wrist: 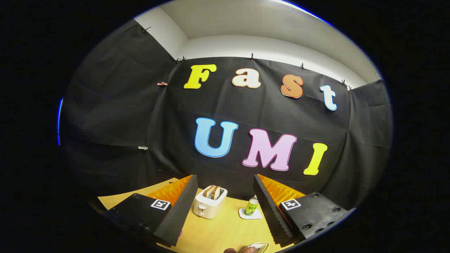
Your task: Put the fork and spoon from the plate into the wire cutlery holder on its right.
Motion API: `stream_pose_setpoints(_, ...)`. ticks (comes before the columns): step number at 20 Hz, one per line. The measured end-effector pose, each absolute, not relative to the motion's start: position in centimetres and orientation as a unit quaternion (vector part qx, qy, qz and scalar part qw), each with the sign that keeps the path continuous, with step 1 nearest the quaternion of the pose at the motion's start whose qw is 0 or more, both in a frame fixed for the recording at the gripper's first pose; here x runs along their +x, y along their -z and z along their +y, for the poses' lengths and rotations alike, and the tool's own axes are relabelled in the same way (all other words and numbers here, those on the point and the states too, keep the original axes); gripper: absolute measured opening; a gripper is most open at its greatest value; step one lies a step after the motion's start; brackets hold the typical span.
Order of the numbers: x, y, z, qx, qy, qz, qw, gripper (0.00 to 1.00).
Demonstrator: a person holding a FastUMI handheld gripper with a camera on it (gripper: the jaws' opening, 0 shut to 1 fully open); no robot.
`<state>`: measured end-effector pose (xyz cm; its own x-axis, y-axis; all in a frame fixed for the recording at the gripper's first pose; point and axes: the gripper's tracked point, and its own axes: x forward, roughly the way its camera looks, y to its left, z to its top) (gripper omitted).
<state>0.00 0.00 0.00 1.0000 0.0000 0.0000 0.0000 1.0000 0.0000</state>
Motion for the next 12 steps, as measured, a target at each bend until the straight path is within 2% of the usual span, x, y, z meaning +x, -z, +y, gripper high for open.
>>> stream_pose_setpoints(12, 0.36, -0.02, 0.28, 0.002, -0.003, 0.003, 1.0, 0.98)
